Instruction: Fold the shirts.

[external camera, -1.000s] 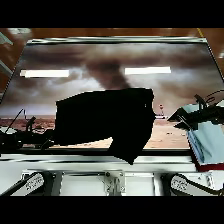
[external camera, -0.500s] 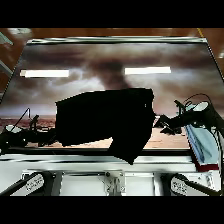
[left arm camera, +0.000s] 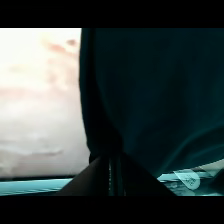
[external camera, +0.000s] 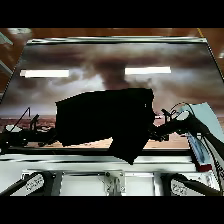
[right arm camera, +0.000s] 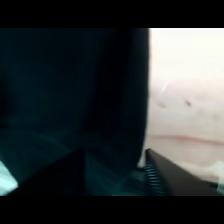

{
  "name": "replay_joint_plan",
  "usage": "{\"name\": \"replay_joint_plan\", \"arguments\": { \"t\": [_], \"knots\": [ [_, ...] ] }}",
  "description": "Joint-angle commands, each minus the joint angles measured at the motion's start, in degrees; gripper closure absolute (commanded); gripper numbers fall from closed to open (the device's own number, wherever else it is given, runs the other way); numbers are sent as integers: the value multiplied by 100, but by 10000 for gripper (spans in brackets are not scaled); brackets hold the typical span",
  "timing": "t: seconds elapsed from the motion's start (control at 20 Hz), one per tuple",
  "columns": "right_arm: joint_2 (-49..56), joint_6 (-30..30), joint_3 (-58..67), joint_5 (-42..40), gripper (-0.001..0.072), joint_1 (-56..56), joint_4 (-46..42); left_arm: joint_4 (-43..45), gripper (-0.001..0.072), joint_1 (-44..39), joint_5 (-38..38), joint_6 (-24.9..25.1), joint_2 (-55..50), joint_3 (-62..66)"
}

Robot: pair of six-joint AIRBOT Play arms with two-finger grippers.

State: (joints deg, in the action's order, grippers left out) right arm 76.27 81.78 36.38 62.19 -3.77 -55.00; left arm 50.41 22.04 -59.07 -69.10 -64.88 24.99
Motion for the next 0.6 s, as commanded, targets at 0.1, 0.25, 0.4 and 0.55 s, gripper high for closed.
{"name": "replay_joint_plan", "arguments": {
  "t": [0.1,0.25,0.4,0.55],
  "knots": [
    [-70,173,170,-284,656,452,50,-33,672,2,-4,55,227,177],
    [-664,-573,1102,240,657,452,-2,-33,672,20,0,-35,1158,1130],
    [-1731,-1075,2756,-28,657,455,-63,-76,672,17,306,-271,2114,2870],
    [-2656,-931,4627,-1235,657,455,-616,-120,672,17,1298,-531,2850,4828]
  ]
}}
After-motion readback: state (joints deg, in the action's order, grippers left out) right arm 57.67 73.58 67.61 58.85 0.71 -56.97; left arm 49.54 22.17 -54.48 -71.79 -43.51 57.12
